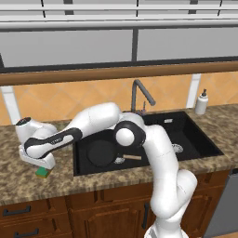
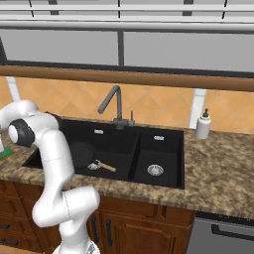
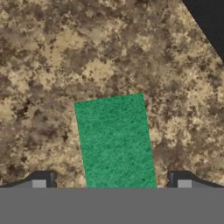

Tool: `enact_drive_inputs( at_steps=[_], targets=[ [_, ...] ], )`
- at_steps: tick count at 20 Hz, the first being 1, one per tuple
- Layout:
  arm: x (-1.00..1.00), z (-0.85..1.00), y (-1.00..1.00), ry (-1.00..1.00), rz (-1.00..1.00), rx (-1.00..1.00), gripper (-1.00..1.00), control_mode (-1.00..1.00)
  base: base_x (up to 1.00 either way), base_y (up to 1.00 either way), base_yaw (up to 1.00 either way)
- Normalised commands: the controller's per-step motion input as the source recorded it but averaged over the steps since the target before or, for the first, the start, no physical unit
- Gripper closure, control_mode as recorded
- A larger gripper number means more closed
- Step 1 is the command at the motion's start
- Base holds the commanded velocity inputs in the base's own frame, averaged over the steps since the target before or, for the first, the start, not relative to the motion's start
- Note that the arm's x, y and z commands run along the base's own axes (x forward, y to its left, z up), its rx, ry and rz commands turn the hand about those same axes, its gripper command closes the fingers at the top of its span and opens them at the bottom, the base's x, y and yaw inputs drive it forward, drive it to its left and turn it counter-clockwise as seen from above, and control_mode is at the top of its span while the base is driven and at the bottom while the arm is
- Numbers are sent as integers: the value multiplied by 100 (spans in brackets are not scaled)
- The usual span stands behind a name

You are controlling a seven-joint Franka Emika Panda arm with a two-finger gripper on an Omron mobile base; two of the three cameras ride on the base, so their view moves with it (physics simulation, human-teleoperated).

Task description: Pick the pan and sponge and place them into the sink. Then turn on the water.

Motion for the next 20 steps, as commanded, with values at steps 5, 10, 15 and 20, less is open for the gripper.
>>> enact_drive_inputs(
  at_steps=[5,10,15,20],
  targets=[
    [0,-27,-22,-6,0,0,-100,-100,0,0,0],
    [0,-26,-32,-6,0,0,-100,-100,0,0,0],
    [0,-23,-11,-2,0,0,-100,-100,0,0,0],
    [1,-21,0,0,0,0,-100,-100,0,0,0]
  ],
)
